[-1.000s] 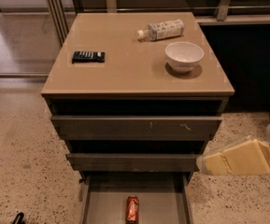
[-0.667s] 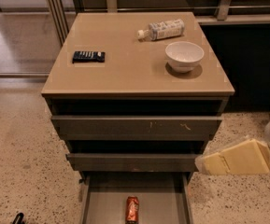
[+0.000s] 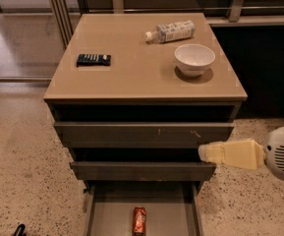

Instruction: Pick coke can from bottom drawer and place on counter

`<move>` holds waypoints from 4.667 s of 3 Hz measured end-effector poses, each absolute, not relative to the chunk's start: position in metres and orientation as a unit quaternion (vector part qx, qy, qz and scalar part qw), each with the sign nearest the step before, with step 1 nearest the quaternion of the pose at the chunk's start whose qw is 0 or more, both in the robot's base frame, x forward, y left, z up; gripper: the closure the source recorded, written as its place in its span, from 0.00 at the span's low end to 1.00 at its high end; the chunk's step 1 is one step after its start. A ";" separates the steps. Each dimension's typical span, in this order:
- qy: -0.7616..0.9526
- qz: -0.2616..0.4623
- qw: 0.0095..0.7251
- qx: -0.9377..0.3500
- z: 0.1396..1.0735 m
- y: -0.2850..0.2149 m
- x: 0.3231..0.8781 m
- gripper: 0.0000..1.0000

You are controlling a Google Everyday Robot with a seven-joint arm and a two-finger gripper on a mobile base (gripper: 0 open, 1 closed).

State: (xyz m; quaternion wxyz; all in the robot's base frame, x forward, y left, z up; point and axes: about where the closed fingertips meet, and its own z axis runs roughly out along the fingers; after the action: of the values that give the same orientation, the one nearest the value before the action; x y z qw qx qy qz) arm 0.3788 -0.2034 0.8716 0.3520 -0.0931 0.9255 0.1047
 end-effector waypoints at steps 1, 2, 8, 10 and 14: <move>0.933 0.121 0.335 -0.058 0.822 -0.203 0.424 0.00; 0.946 0.154 0.284 -0.022 0.781 -0.194 0.464 0.00; 0.943 0.324 0.079 -0.013 0.633 -0.049 0.435 0.00; 0.948 0.310 0.073 0.003 0.590 -0.046 0.428 0.00; 0.952 0.304 0.012 0.021 0.449 0.001 0.440 0.00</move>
Offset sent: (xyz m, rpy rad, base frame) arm 0.1285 0.0301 -0.1427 0.3631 0.4293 -0.2677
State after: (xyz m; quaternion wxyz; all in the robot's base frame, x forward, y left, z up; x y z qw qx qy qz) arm 0.4396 0.0005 0.4490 0.0121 0.0214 0.9525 0.3036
